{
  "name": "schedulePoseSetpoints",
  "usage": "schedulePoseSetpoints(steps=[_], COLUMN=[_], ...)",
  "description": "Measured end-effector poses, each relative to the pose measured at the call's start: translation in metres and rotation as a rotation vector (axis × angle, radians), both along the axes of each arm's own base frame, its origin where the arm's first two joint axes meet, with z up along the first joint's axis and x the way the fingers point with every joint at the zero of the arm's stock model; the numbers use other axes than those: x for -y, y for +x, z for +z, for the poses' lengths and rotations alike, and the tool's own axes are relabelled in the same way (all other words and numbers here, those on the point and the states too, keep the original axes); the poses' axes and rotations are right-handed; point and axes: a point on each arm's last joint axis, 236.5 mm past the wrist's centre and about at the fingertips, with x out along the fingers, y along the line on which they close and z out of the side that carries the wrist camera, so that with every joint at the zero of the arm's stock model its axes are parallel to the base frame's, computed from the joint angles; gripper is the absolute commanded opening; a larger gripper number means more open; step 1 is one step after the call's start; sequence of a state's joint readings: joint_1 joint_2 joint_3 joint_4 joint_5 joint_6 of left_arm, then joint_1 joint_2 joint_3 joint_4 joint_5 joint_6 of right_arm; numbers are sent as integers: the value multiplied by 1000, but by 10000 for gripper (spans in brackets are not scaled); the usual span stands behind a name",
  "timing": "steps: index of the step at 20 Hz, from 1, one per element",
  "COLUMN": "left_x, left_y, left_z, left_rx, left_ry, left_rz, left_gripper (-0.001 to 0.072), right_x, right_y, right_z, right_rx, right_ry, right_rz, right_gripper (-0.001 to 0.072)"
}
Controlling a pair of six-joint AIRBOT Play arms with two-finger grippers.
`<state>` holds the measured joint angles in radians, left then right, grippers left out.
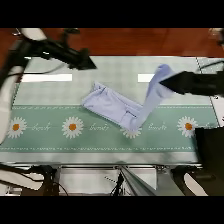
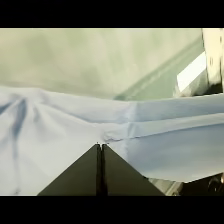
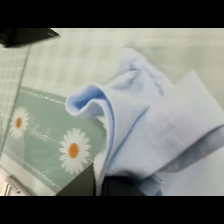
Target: Fold the shirts.
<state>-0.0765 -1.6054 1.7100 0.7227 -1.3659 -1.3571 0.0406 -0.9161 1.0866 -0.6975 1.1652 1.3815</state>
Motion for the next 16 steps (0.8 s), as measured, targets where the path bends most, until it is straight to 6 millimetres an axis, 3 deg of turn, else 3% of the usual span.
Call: schedulePoseSetpoints(steps=[1,3,5,7,10,14,15,16], left_x=[-29,-62,-82,-86,-87,-84,-83,-84], left_y=[-3,-28,-60,-95,-146,-188,-194,-197], left_z=[22,61,83,91,68,15,1,-9], left_rx=[61,162,246,301,309,246,223,209], left_ry=[12,21,45,49,61,62,61,61], left_rz=[58,121,176,207,240,258,263,272], left_gripper=[23,23,23,23,23,23,23,23], right_x=[-25,-74,-120,-158,-200,-226,-229,-231], right_y=[10,26,41,55,71,82,83,84], right_z=[-1,-14,-36,-62,-100,-139,-145,-150], right_rx=[-2,-27,-64,-94,-142,-209,-223,-236], right_ry=[11,16,12,4,-9,-17,-18,-18], right_rz=[44,130,195,239,277,282,279,278], right_gripper=[26,26,26,26,26,26,115,450])
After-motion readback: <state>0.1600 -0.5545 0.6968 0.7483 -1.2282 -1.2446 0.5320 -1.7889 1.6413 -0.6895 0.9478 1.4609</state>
